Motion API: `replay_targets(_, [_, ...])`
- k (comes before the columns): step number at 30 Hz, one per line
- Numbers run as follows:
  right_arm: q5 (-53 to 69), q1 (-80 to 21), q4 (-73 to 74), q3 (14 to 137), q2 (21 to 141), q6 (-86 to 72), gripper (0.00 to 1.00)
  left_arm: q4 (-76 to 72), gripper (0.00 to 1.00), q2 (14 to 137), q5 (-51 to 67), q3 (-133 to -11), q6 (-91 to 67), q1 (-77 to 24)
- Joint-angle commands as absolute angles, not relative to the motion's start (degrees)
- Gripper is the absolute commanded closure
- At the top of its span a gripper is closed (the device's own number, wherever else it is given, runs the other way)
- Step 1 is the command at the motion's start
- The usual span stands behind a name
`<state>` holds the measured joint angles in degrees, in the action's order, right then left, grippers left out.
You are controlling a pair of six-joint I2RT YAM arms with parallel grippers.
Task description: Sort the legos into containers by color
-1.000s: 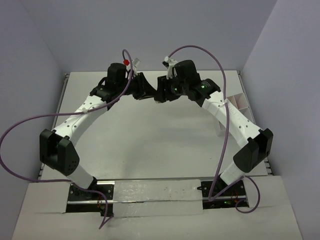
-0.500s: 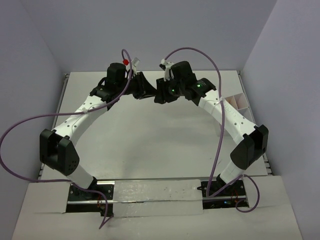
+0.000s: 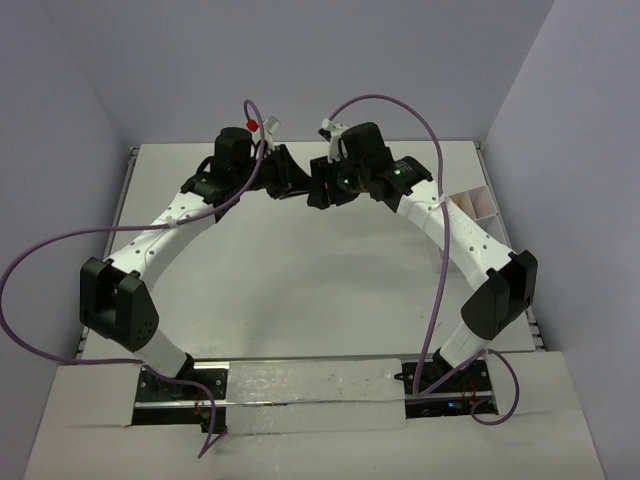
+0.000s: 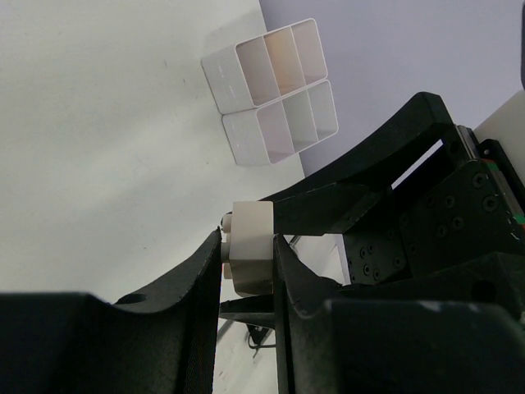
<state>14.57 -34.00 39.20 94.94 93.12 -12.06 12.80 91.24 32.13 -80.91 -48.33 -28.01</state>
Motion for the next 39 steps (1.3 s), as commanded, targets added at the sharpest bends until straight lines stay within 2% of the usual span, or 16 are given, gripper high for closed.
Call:
replay_targets(1, [13.4, -34.3, 35.8, 97.7, 90.5, -11.7, 0.52, 11.3, 0.99, 89.8, 36.3, -80.5, -48.9, -28.8])
replay_targets(4, [13.6, -34.2, 35.6, 97.5, 90.6, -11.5, 0.67, 11.1, 0.92, 89.9, 36.4, -80.4, -48.9, -28.8])
replay_targets(6, [13.6, -34.3, 35.3, 97.0, 90.1, -11.2, 0.77, 11.1, 0.79, 89.8, 36.2, -80.3, -48.7, -28.8])
replay_targets(7, [13.3, -34.3, 35.3, 96.5, 89.5, -10.8, 0.89, 11.2, 0.58, 89.8, 35.9, -80.2, -48.5, -28.8])
replay_targets(8, [13.0, -34.2, 35.4, 96.2, 89.4, -10.7, 0.96, 11.7, 0.37, 89.7, 35.5, -80.2, -48.3, -28.7])
replay_targets(9, [12.7, -34.2, 35.8, 95.7, 88.8, -9.8, 0.99, 12.5, 0.11, 89.7, 34.7, -80.4, -47.6, -28.7])
replay_targets(10, [11.9, -33.9, 36.7, 95.2, 87.8, -8.4, 1.0, 14.0, 0.02, 89.4, 33.2, -80.6, -46.9, -28.3])
replay_targets(16, [9.9, -27.3, 42.9, 85.7, 80.2, 3.1, 1.0, 20.4, 0.01, 87.6, 25.3, -82.7, -38.3, -22.8])
replay_targets(21, [1.8, -15.9, 53.7, 78.6, 76.4, 14.9, 1.0, 29.3, 0.01, 88.7, 18.5, -88.0, -29.3, -21.8])
replay_targets(25, [-4.3, -9.8, 55.5, 75.1, 74.7, 18.4, 1.0, 29.1, 0.01, 88.3, 17.8, -87.8, -28.7, -21.8])
replay_targets(29, [-7.9, -5.9, 57.1, 73.8, 76.4, 21.2, 1.0, 29.2, 0.01, 89.1, 18.1, -88.5, -28.6, -21.8])
replay_targets(39, [-11.3, -4.8, 61.6, 76.7, 87.5, 27.2, 1.0, 31.2, 0.01, 90.5, 21.0, -90.2, -24.5, -21.8])
